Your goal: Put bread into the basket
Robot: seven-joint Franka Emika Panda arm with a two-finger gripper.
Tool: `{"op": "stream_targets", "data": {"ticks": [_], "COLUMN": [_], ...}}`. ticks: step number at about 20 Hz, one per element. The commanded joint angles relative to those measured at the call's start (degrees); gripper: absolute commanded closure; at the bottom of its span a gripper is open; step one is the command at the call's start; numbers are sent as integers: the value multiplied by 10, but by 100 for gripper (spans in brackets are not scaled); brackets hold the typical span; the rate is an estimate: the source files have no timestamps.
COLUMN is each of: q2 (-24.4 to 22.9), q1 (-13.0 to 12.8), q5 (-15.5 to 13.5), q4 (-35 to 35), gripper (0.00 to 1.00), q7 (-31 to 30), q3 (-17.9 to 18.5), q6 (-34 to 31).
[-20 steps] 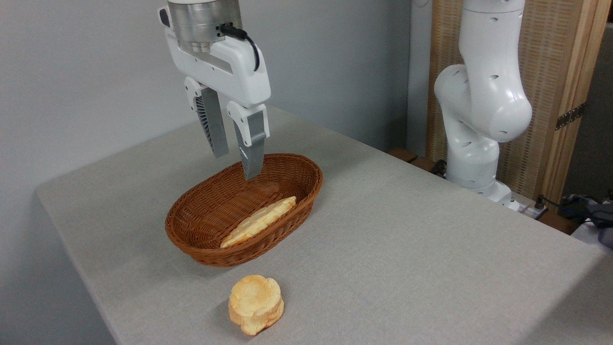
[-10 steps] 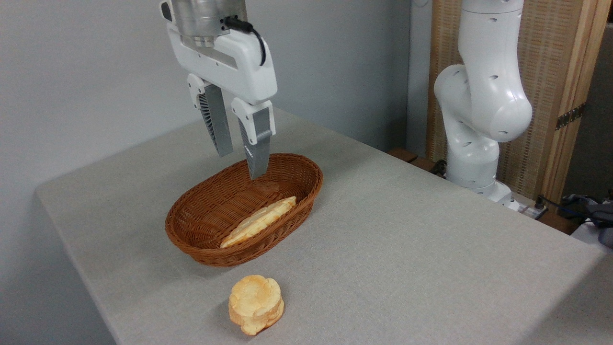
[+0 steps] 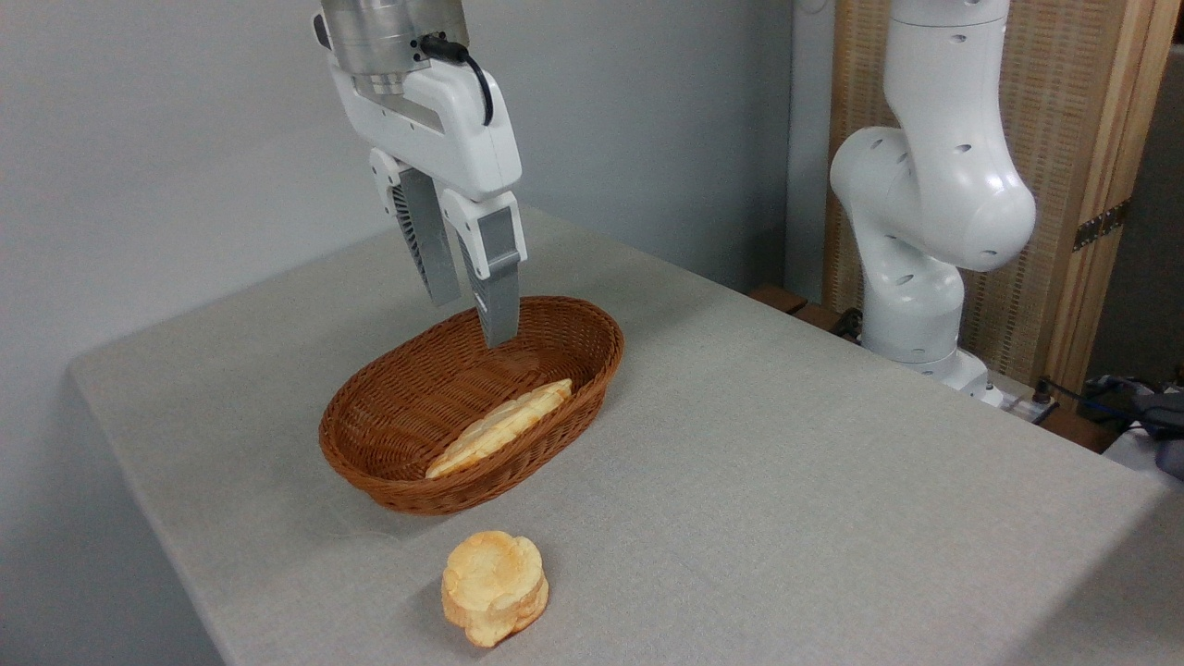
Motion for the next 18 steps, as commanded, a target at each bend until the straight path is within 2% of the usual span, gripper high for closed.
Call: {"op": "stream_targets", "data": {"ticks": [1, 7, 10, 14, 18], "q2": [3, 3, 3, 7, 7], "q1": [49, 57, 79, 79, 80], "q5": [6, 3, -3, -3, -2], "q4": [12, 11, 11, 11, 11], "gripper": [0, 0, 0, 0, 0], "q7": [9, 1, 1, -22, -21], "q3": [-47, -58, -80, -81, -79], "q6": [-20, -20, -18, -14, -14]}}
